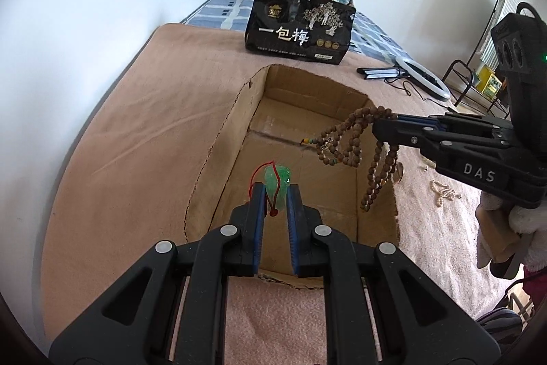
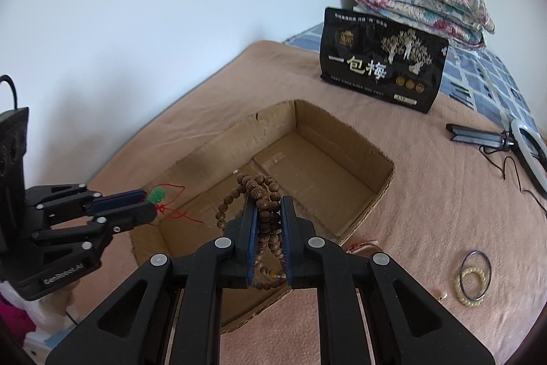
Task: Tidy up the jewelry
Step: 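Carry both items over the cardboard box and open both tools to drop them, then withdraw both open tools from the box back toward the remaining jewelry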
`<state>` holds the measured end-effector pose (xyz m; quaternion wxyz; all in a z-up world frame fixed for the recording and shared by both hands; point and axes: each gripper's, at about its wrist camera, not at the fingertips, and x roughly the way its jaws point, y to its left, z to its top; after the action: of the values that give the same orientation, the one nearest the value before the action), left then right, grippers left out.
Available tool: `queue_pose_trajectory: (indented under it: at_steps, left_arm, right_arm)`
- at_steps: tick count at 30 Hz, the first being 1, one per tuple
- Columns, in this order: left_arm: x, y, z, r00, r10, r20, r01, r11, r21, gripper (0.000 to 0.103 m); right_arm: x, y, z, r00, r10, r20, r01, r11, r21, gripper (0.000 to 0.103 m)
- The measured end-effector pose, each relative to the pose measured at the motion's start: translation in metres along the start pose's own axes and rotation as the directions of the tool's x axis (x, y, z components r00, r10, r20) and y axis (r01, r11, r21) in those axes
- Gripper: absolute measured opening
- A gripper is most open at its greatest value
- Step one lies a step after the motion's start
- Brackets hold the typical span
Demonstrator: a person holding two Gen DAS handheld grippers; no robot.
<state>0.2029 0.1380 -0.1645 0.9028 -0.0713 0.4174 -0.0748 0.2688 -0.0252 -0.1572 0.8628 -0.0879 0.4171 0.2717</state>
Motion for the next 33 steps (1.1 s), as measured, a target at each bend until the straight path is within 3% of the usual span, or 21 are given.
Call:
queue_pose_trajectory:
  at_steps: [17,18,20,21,22,28,33]
  left_arm:
    - [0.008,0.000,-0.004,0.999,0.032,-0.021,-0.032,0.999,0.017,0.011]
    - [0.008,-0.001,-0.004,0.999,0.034,-0.023,-0.034,0.999,0.018,0.011]
    - [0.009,-0.002,-0.004,0.999,0.044,-0.027,-0.043,0.999,0.019,0.012]
    - [0.009,-0.002,-0.004,0.998,0.049,-0.027,-0.048,0.999,0.018,0.021]
    - [0.009,-0.003,-0.004,0.998,0.051,-0.025,-0.051,0.999,0.017,0.031]
    - [0.009,-0.005,-0.004,0.998,0.059,-0.025,-0.058,0.998,0.017,0.033]
    - [0.006,-0.008,-0.005,0.998,0.056,-0.023,-0.056,0.998,0.022,0.033]
  right_arm:
    - [0.020,-0.004,-0.008,0.998,-0.020,-0.055,0.020,1.000,0.006,0.012]
    - [0.019,-0.004,-0.008,0.998,-0.020,-0.054,0.020,1.000,0.005,0.015]
    - [0.018,-0.004,-0.008,0.998,-0.029,-0.054,0.029,1.000,0.004,0.031]
    - [0.017,-0.004,-0.008,0.998,-0.033,-0.051,0.033,0.999,0.003,0.045]
    - [0.015,-0.004,-0.007,0.998,-0.035,-0.046,0.035,0.999,0.001,0.052]
    - [0.009,-0.007,-0.008,0.998,-0.057,-0.040,0.057,0.998,0.002,0.062]
    - [0.002,-0.012,-0.009,0.997,-0.075,-0.034,0.076,0.997,0.008,0.063]
